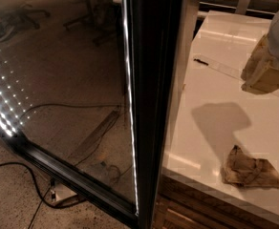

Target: Close right fridge door

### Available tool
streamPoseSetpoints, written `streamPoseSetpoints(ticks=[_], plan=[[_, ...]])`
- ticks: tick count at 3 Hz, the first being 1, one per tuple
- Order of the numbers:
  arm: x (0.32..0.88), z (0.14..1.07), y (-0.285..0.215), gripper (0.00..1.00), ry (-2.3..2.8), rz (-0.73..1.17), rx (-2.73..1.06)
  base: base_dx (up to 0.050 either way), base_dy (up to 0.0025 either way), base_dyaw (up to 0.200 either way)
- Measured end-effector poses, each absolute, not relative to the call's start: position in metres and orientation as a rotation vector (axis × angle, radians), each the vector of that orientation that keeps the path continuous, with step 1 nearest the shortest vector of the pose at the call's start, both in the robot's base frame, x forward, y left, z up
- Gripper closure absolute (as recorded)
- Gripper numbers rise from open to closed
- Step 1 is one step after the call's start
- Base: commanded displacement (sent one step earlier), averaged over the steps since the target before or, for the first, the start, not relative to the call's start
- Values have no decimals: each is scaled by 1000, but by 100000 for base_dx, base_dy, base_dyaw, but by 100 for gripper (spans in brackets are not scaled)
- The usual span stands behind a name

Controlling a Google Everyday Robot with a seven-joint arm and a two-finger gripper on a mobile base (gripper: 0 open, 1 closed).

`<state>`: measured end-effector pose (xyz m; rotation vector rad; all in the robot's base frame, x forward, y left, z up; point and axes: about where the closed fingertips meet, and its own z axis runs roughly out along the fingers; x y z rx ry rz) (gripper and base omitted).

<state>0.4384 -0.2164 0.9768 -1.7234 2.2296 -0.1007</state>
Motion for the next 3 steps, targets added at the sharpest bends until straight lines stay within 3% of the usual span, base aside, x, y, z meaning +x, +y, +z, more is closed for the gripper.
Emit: streamPoseSetpoints(ticks=[1, 2, 3], plan=[[437, 977, -213, 88, 2227, -51, -1715, 0, 0, 0], [426, 976, -209, 100, 2222, 60, -1681, 0, 0, 0], [410, 972, -201, 100, 2147, 195, -1619, 0, 0, 0]])
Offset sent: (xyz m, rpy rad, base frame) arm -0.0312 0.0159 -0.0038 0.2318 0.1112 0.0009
